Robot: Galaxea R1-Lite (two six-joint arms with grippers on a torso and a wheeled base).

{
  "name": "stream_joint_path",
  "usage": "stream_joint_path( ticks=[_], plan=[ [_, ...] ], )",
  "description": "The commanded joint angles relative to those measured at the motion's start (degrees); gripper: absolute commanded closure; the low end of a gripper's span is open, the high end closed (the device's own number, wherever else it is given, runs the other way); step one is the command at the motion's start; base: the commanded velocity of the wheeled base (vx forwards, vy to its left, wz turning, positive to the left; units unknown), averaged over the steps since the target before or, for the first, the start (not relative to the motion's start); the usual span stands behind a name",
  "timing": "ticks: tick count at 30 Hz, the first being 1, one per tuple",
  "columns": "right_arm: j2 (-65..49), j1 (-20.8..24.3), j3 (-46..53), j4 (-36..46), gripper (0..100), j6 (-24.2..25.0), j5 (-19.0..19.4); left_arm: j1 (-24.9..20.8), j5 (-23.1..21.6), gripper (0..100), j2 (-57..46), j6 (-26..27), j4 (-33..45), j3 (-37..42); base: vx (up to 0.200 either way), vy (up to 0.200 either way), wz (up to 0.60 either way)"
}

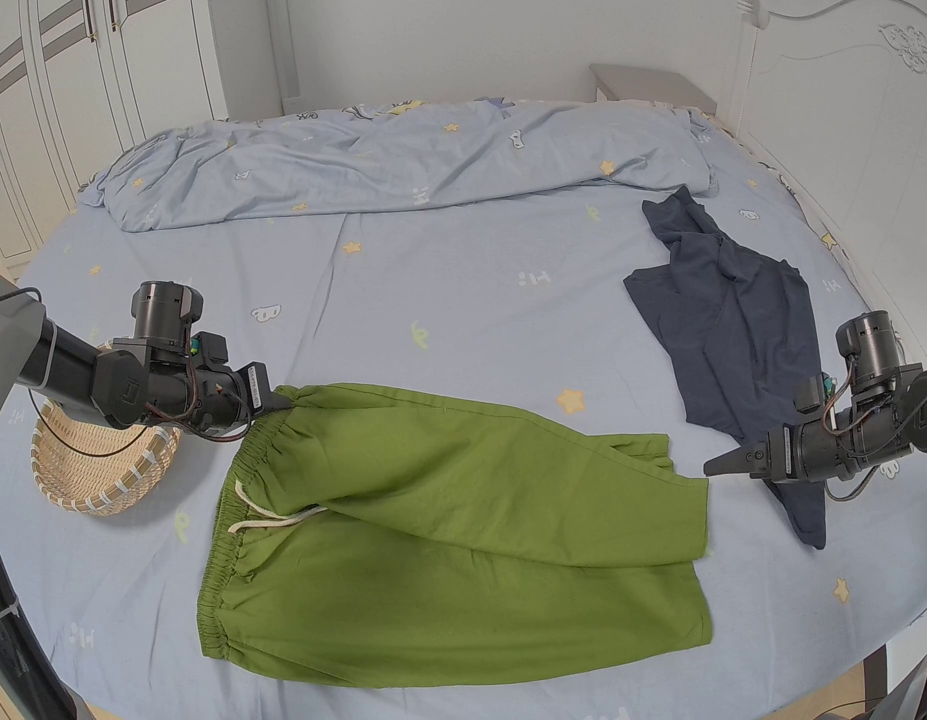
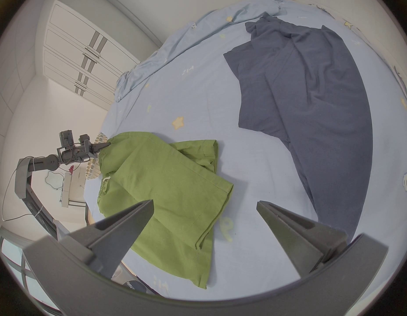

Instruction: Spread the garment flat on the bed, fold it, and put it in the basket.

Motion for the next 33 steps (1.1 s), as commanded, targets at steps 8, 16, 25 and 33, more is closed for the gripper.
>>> stream_joint_path(
  ticks=[8,16,25,33],
  plan=[
    [7.3,0.5,2.2,-6.4,0,0.5,0.2,0.3,0.0,100,-1.3,0.0,0.0,0.1,0.0,0.0,0.0],
    [12.1,5.0,6.1,-20.0,0,6.7,0.5,0.3,0.0,100,-1.4,0.0,-0.1,0.6,0.0,0.0,0.0],
    [14.0,6.5,6.9,-22.5,0,7.9,1.2,0.3,0.0,100,-1.3,0.0,-0.1,0.6,0.0,0.0,0.0],
    [13.6,5.7,6.9,-22.8,100,8.6,1.0,0.3,0.0,100,-1.3,0.0,-0.1,0.6,0.0,0.0,0.0]
  ],
)
